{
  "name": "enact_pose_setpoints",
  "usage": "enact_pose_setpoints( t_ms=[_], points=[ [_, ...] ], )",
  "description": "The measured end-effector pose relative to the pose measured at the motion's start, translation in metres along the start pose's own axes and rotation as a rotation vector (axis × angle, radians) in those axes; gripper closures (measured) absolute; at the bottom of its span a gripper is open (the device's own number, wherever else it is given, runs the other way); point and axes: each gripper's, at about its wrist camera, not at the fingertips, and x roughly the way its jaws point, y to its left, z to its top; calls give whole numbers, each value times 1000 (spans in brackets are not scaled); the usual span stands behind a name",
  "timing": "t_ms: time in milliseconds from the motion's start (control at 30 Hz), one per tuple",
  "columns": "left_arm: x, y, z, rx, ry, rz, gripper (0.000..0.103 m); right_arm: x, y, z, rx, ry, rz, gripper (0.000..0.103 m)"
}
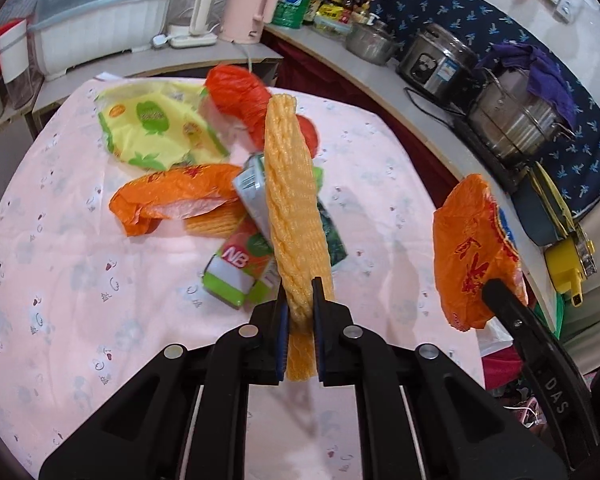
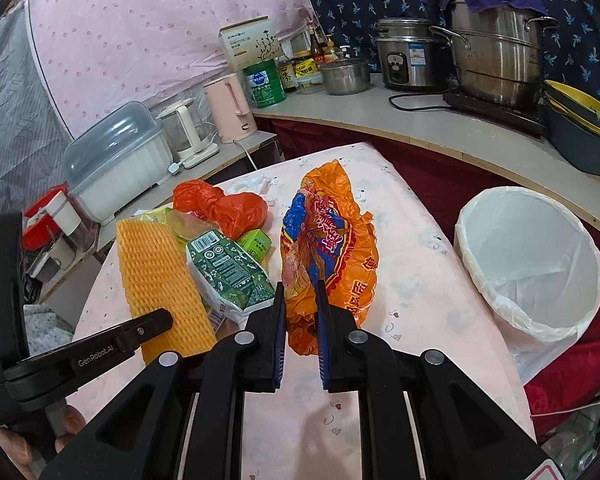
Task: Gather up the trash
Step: 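Grasp the orange snack bag with the right tool while the left tool grasps the orange mesh sleeve, then carry both items over the bin and open both tools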
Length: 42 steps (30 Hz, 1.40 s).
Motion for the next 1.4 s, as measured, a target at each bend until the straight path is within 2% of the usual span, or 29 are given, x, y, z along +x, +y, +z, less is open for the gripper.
enact_pose_setpoints(
  t_ms=[233, 500, 1033, 1400],
  points=[
    [-10, -48, -2, 100, -20, -27, 93, -22, -28, 3, 47, -45, -24, 91],
    [1, -107, -8, 216, -1, -55, 93, -37, -73, 3, 116, -80, -73, 91],
    [57, -224, -23, 436, 98, -157, 93, -40, -174, 2, 272, -104, -182, 91],
    [105, -276, -23, 511, 174, -204, 93, -27, -228, 4, 350, -97, -247, 90]
  ],
)
